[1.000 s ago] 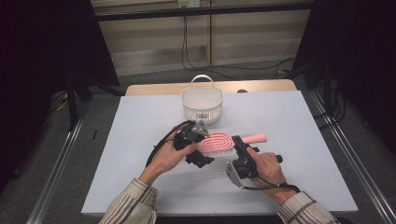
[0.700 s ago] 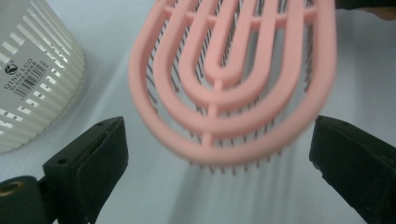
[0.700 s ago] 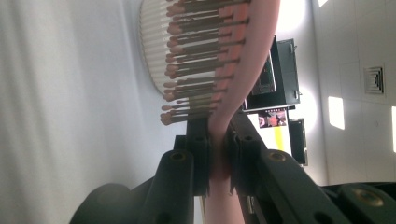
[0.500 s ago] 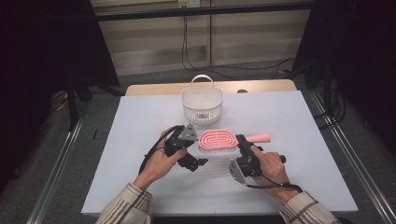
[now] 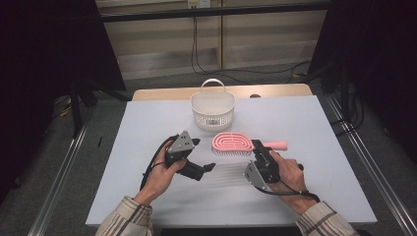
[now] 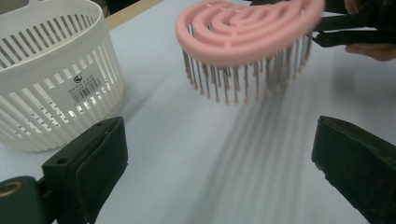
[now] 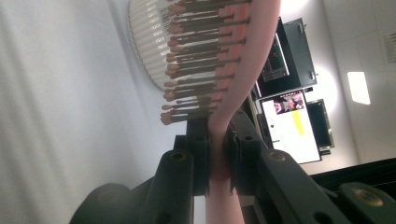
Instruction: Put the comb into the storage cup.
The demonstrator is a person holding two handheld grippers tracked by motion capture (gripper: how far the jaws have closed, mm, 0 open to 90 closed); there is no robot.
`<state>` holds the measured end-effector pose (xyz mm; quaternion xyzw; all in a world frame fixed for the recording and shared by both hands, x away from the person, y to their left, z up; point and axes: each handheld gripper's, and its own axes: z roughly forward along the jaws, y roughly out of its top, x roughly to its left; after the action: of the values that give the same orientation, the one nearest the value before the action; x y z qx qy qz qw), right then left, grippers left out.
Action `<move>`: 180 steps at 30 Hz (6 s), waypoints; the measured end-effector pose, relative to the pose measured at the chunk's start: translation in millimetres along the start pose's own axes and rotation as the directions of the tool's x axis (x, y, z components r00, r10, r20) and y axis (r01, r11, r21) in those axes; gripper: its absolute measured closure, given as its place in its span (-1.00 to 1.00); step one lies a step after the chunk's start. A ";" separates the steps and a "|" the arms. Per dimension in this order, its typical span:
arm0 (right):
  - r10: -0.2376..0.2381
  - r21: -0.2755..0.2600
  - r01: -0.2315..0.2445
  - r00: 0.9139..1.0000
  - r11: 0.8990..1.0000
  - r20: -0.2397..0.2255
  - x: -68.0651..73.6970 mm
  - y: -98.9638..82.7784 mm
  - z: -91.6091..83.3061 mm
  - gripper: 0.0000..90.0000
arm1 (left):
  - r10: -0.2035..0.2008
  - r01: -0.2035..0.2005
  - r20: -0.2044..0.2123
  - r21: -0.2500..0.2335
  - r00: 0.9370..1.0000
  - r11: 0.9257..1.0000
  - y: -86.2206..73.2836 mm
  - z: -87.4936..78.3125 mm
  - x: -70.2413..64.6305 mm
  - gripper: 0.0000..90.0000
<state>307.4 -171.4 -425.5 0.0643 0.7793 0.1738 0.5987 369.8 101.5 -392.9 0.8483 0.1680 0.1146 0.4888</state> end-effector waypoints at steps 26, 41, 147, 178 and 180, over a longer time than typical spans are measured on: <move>0.292 0.020 -0.291 0.954 0.956 -0.073 -18.1 -19.7 0.1 0.80 | -0.085 0.065 -0.114 -0.167 0.990 0.984 -42.2 -28.4 -9.4 -0.93; 0.561 0.026 -0.571 0.797 0.821 -0.224 -32.2 -30.3 -2.1 0.80 | -0.091 0.070 -0.102 -0.192 0.991 0.979 -42.1 -34.9 -16.5 -0.93; 0.522 -0.028 -0.928 0.234 0.371 -0.820 -15.1 -12.9 9.5 0.80 | 0.061 -0.012 0.117 -0.375 0.991 0.927 52.6 12.1 -23.0 -0.87; 0.491 -0.020 -0.930 0.212 0.366 -0.845 -13.1 -14.4 10.5 0.81 | 0.116 -0.017 0.270 -0.343 0.956 0.939 52.4 28.4 -20.4 -0.29; 0.493 -0.023 -0.931 0.213 0.364 -0.844 -13.9 -14.9 10.9 0.80 | 0.110 -0.008 0.280 -0.340 0.954 0.940 51.6 29.3 -19.6 -0.24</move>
<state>323.2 -187.5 -420.5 0.1928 0.7210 0.6626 0.0626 371.2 46.5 -363.2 0.7650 0.0455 0.0284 0.6419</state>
